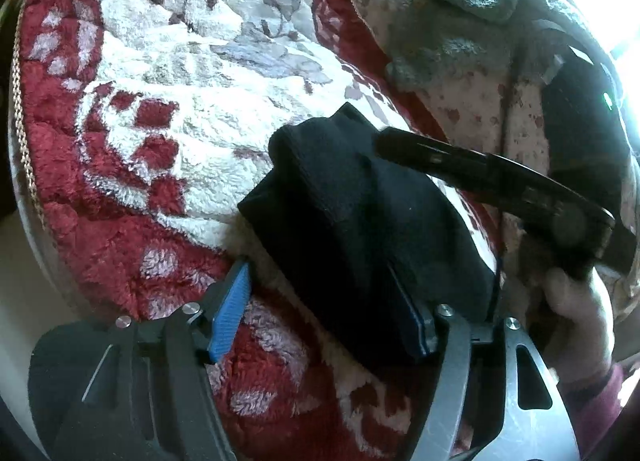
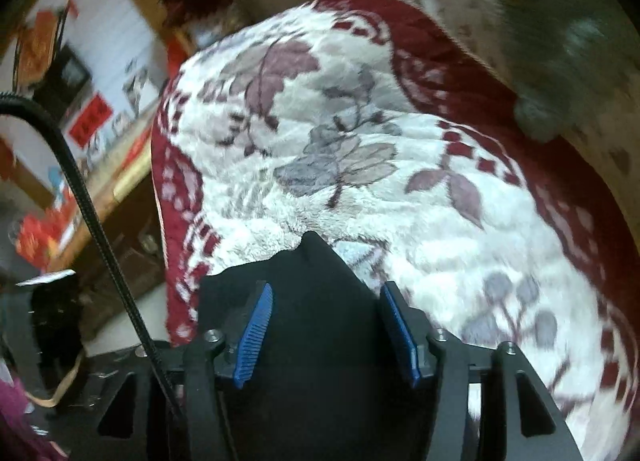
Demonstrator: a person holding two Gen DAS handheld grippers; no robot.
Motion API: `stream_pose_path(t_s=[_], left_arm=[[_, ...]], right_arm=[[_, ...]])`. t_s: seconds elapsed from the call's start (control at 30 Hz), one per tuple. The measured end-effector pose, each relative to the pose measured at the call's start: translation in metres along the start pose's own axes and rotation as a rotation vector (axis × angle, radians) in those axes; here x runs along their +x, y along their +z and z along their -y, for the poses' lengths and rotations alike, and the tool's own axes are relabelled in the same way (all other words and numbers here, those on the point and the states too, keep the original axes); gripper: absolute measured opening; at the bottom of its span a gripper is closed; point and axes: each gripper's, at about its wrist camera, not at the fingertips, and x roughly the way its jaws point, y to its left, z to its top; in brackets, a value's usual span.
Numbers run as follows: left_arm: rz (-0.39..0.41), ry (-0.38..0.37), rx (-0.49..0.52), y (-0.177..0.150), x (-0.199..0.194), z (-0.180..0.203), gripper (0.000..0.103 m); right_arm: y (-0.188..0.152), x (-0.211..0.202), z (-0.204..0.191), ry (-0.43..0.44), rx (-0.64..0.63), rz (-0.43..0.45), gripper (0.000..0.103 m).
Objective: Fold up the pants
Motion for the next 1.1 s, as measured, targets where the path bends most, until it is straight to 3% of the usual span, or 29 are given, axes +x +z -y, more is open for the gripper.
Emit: stream_pose_path(t_s=[0.2, 0.33, 0.57, 0.6, 0.67, 0.77, 0.87, 1.1], left_arm=[[0.016, -0.009, 0.018, 0.000, 0.004, 0.002, 0.074], [0.025, -0.010, 0.031, 0.000, 0.005, 0.003, 0.076], [0.042, -0.012, 0.048, 0.002, 0.007, 0.004, 0.075], [0.048, -0.013, 0.049, 0.002, 0.007, 0.004, 0.072], [0.065, -0.012, 0.054, 0.002, 0.007, 0.003, 0.048], [0.069, -0.040, 0.059, 0.002, 0.003, 0.005, 0.029], [0.109, -0.029, 0.099, 0.000, -0.010, 0.014, 0.020], [0.203, -0.076, 0.211, -0.004, -0.054, 0.049, 0.017]], right_arm=[[0.014, 0.033, -0.001, -0.015, -0.068, -0.085, 0.057], [0.016, 0.043, 0.000, 0.004, -0.074, -0.089, 0.054], [0.011, 0.037, 0.006, 0.004, -0.052, -0.044, 0.026], [0.010, 0.034, 0.008, 0.017, -0.042, -0.031, 0.023], [0.008, 0.028, 0.007, 0.026, -0.039, -0.007, 0.019], [0.006, 0.014, 0.002, 0.048, -0.034, 0.033, 0.016], [0.004, -0.006, -0.004, 0.069, -0.028, 0.077, 0.015], [-0.010, -0.078, -0.003, 0.132, 0.029, 0.221, 0.015]])
